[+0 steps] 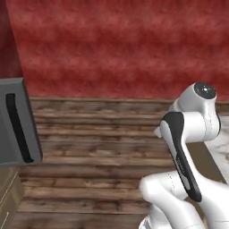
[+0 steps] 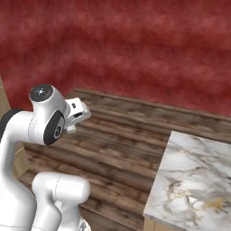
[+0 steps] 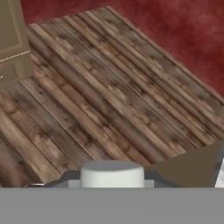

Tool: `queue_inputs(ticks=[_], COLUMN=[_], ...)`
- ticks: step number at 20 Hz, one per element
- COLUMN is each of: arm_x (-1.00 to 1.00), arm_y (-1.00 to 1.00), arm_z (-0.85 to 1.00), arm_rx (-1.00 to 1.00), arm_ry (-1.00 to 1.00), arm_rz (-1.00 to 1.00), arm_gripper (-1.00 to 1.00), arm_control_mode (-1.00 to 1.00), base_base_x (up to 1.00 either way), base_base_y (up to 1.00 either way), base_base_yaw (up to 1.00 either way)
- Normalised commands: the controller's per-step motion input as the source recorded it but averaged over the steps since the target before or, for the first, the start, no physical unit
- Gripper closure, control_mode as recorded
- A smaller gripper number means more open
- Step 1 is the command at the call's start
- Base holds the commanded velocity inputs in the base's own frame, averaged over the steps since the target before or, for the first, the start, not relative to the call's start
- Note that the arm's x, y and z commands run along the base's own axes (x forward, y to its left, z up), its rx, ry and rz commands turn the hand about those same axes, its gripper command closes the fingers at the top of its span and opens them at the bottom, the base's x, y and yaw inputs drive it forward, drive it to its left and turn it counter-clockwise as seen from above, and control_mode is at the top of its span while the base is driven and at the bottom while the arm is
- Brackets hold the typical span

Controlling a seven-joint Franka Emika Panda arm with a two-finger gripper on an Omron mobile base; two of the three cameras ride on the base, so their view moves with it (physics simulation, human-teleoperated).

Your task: Pick the marshmallow from the counter and place it in the microwave. Then turn on the microwave.

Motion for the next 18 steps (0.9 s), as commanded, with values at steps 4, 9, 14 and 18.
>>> queue_inputs(ticks=[4,9,14,18], arm_x=[0.00,0.00,0.00,0.00], arm_y=[0.00,0.00,0.00,0.00], arm_z=[0.00,0.00,0.00,0.00], arm_rx=[0.00,0.00,0.00,0.00], arm_ry=[0.00,0.00,0.00,0.00], arm_rz=[0.00,0.00,0.00,0.00], arm_gripper=[1.00,1.00,1.00,1.00], arm_control_mode=[1.00,1.00,1.00,1.00], base_base_x=[0.47,0.48,0.49,0.50], base_base_y=[0.11,0.15,0.15,0.15], base_base_yaw=[-0.04,-0.04,-0.04,-0.03])
